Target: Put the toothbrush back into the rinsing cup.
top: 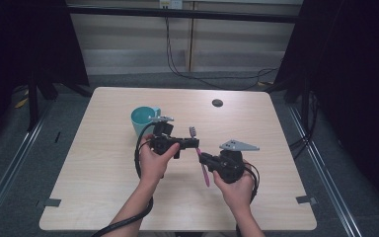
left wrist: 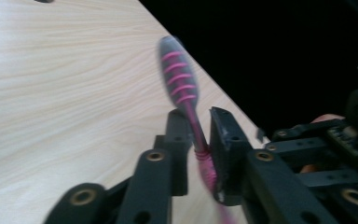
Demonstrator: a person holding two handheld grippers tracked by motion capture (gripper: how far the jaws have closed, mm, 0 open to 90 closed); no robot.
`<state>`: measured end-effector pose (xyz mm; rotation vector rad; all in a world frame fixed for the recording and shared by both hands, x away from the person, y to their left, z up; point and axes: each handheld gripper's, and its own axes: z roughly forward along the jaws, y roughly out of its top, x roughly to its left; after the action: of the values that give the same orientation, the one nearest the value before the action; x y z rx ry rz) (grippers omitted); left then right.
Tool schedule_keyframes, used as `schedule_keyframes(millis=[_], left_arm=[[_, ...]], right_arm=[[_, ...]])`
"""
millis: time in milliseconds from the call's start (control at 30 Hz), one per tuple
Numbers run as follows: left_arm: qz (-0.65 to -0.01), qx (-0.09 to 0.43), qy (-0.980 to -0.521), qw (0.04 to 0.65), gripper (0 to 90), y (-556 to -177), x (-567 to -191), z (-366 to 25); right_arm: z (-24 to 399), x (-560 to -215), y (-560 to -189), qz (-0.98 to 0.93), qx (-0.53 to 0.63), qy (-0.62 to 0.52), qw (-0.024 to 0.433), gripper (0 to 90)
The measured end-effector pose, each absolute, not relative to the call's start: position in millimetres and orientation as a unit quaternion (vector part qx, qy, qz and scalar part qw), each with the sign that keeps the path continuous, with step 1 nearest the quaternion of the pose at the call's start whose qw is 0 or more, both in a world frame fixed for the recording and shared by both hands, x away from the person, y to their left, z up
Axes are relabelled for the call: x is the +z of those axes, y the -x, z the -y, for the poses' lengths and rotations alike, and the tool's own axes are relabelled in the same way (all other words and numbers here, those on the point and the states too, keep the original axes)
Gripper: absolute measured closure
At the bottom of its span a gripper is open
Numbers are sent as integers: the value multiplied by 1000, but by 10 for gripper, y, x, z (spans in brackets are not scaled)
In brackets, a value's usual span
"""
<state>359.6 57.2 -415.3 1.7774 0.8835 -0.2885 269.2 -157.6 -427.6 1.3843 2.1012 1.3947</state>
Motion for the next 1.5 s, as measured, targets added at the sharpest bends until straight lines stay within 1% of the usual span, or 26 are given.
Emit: schedule_keyframes(millis=[33,67,100,133,167,267,400,433,500,533,567,667,767,800,833,867,900,933,1033,1067,1167,1200,1367,1400,1433,1500], left_arm=[[-370,-103,-756,530,818,-3587,-4140,-572],[-364,-98,-763,525,854,-3579,-4134,-563],[-361,-123,-756,532,854,-3581,-4141,-558],[-359,-124,-755,535,855,-3569,-4138,-549],[-359,-112,-762,527,857,-3564,-4130,-538],[-358,-111,-765,524,859,-3590,-4156,-552],[-348,-110,-764,532,860,-3582,-4136,-571],[-344,-104,-764,535,859,-3584,-4106,-588],[-342,-96,-767,533,859,-3581,-4077,-596],[-342,-96,-767,533,859,-3581,-4077,-596],[-340,-93,-768,535,859,-3583,-4067,-605],[-333,-87,-769,538,859,-3573,-4038,-612],[-326,-77,-774,538,859,-3563,-4009,-627],[-326,-75,-774,538,859,-3564,-3998,-644],[-325,-72,-774,539,859,-3569,-3987,-661],[-325,-69,-774,539,859,-3571,-3978,-673],[-324,-67,-774,540,859,-3575,-3965,-690],[-323,-63,-775,540,859,-3580,-3947,-713],[-323,-53,-775,541,858,-3587,-3914,-755],[-323,-48,-775,542,858,-3588,-3909,-770],[-320,-31,-778,540,858,-3592,-3892,-811],[-320,-31,-778,540,858,-3592,-3892,-811],[-322,-20,-778,539,858,-3606,-3847,-884],[-322,-19,-779,537,858,-3607,-3835,-895],[-322,-15,-780,537,858,-3611,-3818,-913],[-320,-11,-780,538,858,-3621,-3791,-946]], right_arm=[[1577,-4276,-2684,-721,486,-477,129,900],[1572,-4278,-2687,-720,487,-478,129,900],[1572,-4278,-2687,-720,487,-478,129,900],[1564,-4277,-2690,-723,486,-474,131,900],[1531,-4279,-2693,-731,479,-469,131,900],[1535,-4284,-2689,-733,477,-466,136,900],[1609,-4300,-2691,-726,482,-473,132,900],[1642,-4316,-2695,-724,481,-477,132,844],[1659,-4322,-2690,-722,483,-477,133,791],[1659,-4322,-2690,-722,483,-477,133,791],[1661,-4323,-2678,-721,484,-477,136,747],[1639,-4332,-2674,-728,474,-475,141,725],[1621,-4349,-2676,-733,465,-473,147,674],[1635,-4370,-2686,-736,467,-467,149,615],[1635,-4370,-2686,-736,467,-467,149,615],[1649,-4393,-2692,-742,463,-456,165,529],[1649,-4393,-2692,-742,463,-456,165,529],[1660,-4410,-2697,-749,455,-449,178,490],[1712,-4493,-2719,-763,434,-448,172,382],[1712,-4493,-2719,-763,434,-448,172,382],[1742,-4562,-2711,-767,426,-452,164,303],[1742,-4562,-2711,-767,426,-452,164,303],[1843,-4662,-2709,-766,414,-465,159,231],[1843,-4662,-2709,-766,414,-465,159,231],[1883,-4708,-2702,-772,402,-465,163,200],[1896,-4726,-2698,-774,398,-465,162,189]])
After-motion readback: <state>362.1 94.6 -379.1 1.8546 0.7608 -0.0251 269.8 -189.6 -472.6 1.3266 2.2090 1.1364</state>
